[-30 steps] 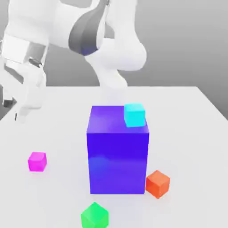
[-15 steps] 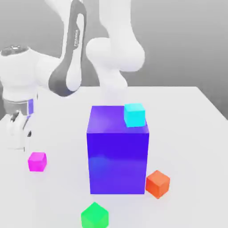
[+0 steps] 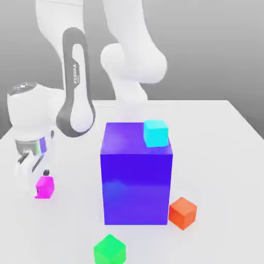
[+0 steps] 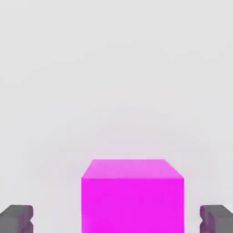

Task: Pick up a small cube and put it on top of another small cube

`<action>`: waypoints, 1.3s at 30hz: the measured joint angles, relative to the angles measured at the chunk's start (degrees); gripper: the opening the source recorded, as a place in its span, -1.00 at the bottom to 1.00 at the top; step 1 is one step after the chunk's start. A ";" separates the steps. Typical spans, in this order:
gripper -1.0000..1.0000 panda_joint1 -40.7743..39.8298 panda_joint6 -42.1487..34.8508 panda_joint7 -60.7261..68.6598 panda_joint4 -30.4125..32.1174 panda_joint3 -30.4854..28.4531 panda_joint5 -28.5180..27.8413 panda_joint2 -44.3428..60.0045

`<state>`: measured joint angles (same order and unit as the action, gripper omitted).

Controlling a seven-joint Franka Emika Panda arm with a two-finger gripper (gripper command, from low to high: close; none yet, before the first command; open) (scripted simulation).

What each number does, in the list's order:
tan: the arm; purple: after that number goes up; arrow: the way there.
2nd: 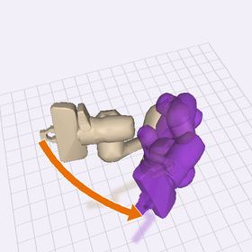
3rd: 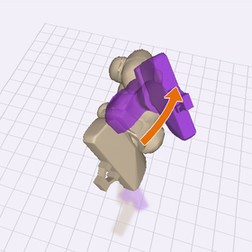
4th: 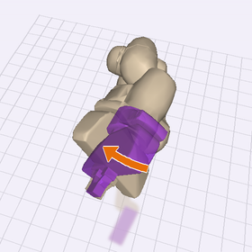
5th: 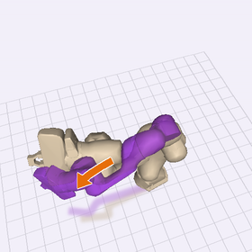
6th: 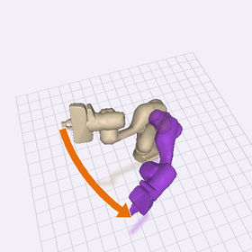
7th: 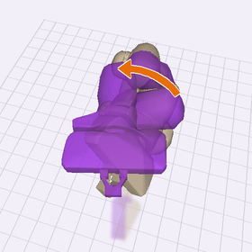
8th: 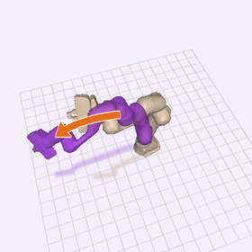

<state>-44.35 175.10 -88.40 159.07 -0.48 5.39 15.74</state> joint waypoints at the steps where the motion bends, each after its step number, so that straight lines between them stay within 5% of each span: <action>1: -1.00 0.16 0.84 0.01 -0.12 -0.23 -0.13 1.12; 8: -1.00 0.11 1.14 -0.14 -0.16 -0.21 -0.32 1.39; 23: -1.00 0.60 -10.87 -2.29 2.27 -0.76 -4.25 -12.65; 30: -1.00 6.13 -20.02 17.88 -4.92 9.22 -2.35 -7.55; 39: -1.00 12.57 -26.63 40.62 -14.60 20.00 -8.02 -5.56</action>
<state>-31.79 148.47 -47.78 144.48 19.53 -2.63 10.18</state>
